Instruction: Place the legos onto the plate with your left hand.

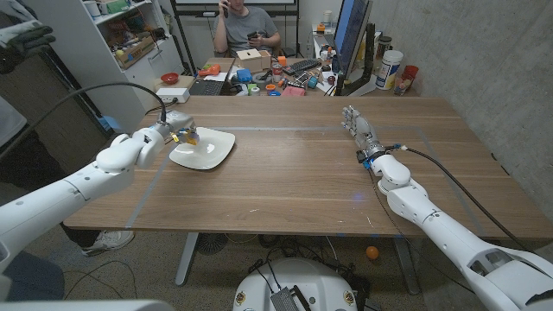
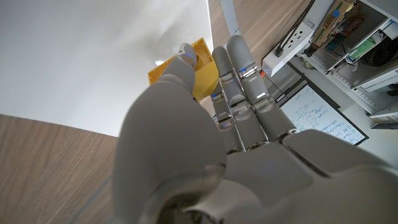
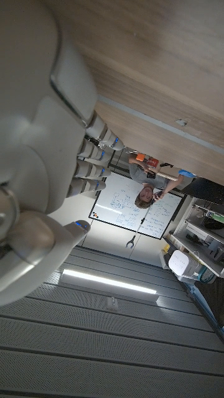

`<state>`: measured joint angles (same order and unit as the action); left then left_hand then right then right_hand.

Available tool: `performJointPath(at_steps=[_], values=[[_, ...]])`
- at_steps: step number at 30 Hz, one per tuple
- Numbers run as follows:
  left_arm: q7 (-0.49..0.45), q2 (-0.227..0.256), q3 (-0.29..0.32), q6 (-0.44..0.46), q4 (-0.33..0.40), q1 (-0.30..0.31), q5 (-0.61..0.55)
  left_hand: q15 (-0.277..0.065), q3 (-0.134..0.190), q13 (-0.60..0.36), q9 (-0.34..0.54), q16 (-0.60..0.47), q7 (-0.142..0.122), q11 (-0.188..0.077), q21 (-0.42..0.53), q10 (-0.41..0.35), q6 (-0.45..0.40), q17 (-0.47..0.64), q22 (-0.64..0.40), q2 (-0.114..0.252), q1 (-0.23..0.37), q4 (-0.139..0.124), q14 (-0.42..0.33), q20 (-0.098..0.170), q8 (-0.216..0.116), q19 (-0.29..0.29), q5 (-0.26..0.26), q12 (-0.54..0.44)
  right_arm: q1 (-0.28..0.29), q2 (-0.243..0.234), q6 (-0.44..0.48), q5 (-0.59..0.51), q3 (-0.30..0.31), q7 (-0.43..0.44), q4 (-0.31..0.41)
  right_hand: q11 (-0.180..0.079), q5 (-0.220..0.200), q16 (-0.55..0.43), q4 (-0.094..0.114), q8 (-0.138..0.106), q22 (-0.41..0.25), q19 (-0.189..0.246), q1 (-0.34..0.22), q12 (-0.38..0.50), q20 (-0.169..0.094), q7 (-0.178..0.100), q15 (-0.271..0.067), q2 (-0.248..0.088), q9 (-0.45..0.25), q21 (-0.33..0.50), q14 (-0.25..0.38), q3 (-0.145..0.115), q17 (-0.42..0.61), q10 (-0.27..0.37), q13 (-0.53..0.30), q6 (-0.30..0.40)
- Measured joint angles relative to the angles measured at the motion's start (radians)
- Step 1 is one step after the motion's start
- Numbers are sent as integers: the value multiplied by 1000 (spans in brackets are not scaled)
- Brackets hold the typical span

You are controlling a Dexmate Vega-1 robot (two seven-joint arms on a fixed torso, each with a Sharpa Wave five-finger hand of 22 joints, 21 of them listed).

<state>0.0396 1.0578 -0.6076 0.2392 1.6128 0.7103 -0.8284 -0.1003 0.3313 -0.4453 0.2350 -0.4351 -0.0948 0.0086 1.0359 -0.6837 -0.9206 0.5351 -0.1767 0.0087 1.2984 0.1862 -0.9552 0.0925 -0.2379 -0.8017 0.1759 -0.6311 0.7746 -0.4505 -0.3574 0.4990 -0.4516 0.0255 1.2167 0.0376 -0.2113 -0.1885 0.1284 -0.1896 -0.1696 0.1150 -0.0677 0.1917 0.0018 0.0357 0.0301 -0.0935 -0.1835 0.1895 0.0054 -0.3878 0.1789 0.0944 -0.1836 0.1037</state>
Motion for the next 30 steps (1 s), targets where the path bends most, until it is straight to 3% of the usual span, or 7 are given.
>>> performJointPath(at_steps=[13,30], values=[[-61,-50,-42,-49,-95,-49,39,2,0,0,0,6,0,0,7,0,0,1,0,0,0,0,-5,0,4,0,3,0,-24,11,4,-5,-7,0,-31,0,0,0,0,0,0,0,0,0,0,0,0,0,0,0,0,0,0,0,0,0],[-75,-79,-80,-64,-157,-82,62,1,4,0,-1,14,0,-1,8,0,0,1,0,0,0,4,-9,0,-1,0,3,1,-39,18,4,-5,-10,-10,-53,0,0,0,0,0,0,0,0,0,0,0,0,0,2,0,0,0,0,0,0,0]])
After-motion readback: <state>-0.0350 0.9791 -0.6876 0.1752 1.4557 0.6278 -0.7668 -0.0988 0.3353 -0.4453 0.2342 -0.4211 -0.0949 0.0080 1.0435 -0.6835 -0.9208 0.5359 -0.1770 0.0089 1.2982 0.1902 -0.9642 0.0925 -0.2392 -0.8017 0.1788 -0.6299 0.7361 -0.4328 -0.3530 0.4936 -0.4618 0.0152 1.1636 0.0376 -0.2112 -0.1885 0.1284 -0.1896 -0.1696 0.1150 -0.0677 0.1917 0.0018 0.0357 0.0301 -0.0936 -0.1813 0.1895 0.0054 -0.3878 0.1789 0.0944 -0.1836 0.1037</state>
